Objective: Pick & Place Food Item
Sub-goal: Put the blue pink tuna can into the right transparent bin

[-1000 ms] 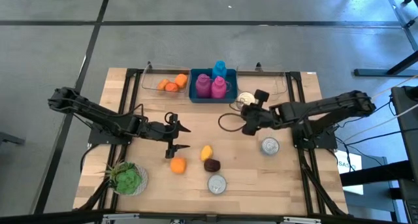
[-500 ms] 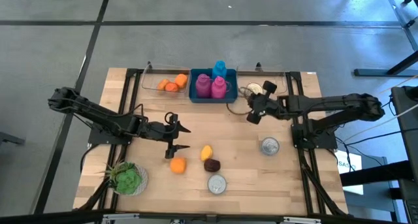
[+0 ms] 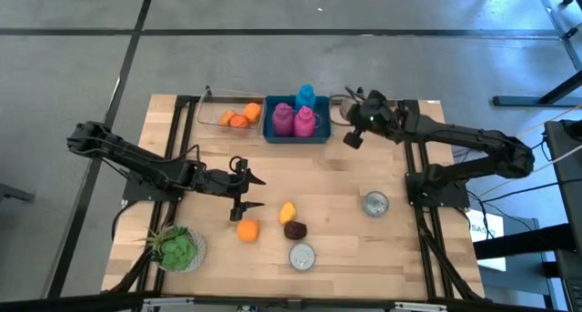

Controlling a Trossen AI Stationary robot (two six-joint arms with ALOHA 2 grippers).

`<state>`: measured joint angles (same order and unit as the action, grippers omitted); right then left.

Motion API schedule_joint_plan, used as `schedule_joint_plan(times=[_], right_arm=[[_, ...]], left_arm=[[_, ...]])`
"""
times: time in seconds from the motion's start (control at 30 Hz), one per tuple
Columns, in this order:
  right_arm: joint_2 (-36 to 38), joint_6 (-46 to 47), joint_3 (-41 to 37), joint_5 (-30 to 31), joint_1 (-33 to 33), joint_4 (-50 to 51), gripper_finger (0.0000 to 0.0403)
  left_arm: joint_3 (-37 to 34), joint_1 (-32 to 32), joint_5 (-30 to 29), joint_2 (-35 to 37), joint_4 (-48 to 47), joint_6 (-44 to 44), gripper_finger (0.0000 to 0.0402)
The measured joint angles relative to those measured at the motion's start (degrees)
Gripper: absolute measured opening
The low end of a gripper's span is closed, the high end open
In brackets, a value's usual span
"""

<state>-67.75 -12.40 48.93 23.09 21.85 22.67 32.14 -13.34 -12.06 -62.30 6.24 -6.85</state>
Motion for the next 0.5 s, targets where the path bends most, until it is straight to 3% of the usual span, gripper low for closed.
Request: schedule_joint_plan(times=[0.17,0.5], right_arm=[[-2.46,-1.52,0.00,-4.69,4.60,-1.48,0.0000],[-12.20,-4.47,0.00,-6.48,7.97,-6.51,0.0000]], left_arm=[[0.00,0.00,-0.01,0.00,0.00,0.02,0.0299],[0.00,-0.01,-0.02,0.00,-0.02,-0.02,0.0299]])
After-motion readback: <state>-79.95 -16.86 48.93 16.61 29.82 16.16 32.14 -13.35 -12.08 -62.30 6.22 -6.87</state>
